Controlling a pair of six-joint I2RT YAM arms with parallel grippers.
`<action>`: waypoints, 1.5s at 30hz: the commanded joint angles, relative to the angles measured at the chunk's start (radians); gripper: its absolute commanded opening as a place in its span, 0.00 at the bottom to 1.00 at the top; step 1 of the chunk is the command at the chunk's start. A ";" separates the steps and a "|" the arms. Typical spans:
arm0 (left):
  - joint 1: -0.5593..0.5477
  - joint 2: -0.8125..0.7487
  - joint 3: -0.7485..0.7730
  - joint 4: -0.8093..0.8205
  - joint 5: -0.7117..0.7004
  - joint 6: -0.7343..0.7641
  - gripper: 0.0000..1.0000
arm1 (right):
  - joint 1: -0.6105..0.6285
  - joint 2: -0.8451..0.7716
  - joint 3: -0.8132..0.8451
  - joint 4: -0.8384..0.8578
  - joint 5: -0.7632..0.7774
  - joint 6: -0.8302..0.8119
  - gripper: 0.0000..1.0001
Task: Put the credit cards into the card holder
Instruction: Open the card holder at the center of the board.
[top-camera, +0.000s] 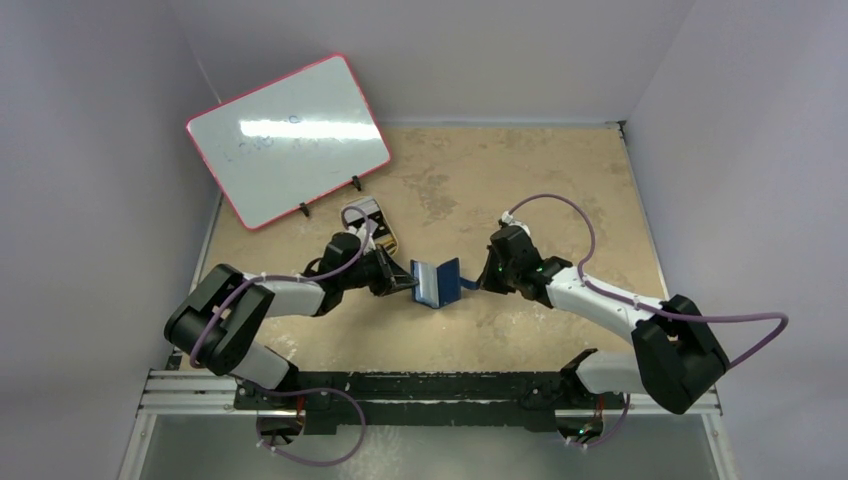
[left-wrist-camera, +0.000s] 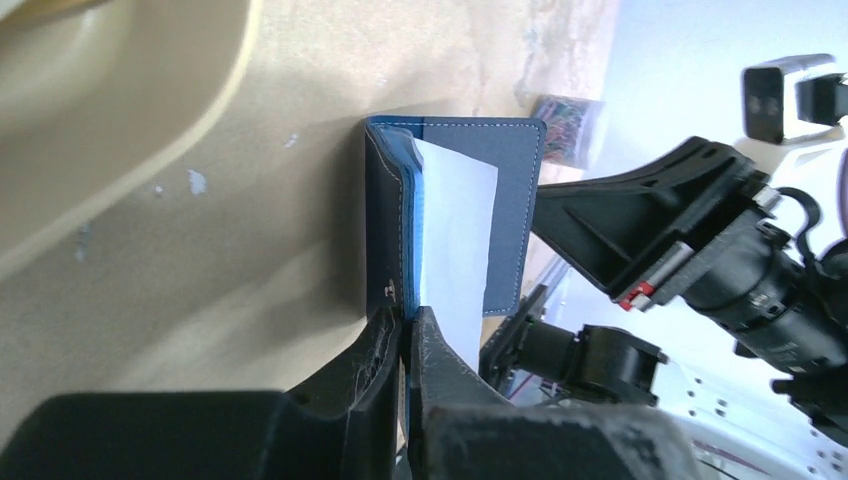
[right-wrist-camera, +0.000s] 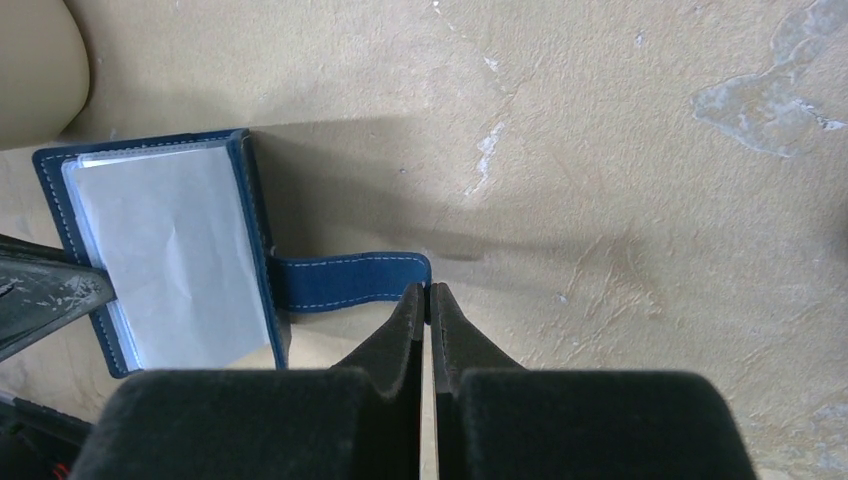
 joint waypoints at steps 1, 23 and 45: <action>-0.008 -0.052 -0.028 0.224 0.062 -0.108 0.00 | -0.006 0.007 0.021 -0.005 -0.036 -0.022 0.05; -0.068 -0.146 0.088 -0.206 -0.068 0.076 0.00 | 0.218 0.022 0.247 0.073 -0.119 -0.011 0.50; -0.075 -0.163 0.092 -0.204 -0.066 0.072 0.00 | 0.232 0.224 0.257 0.053 -0.074 -0.061 0.52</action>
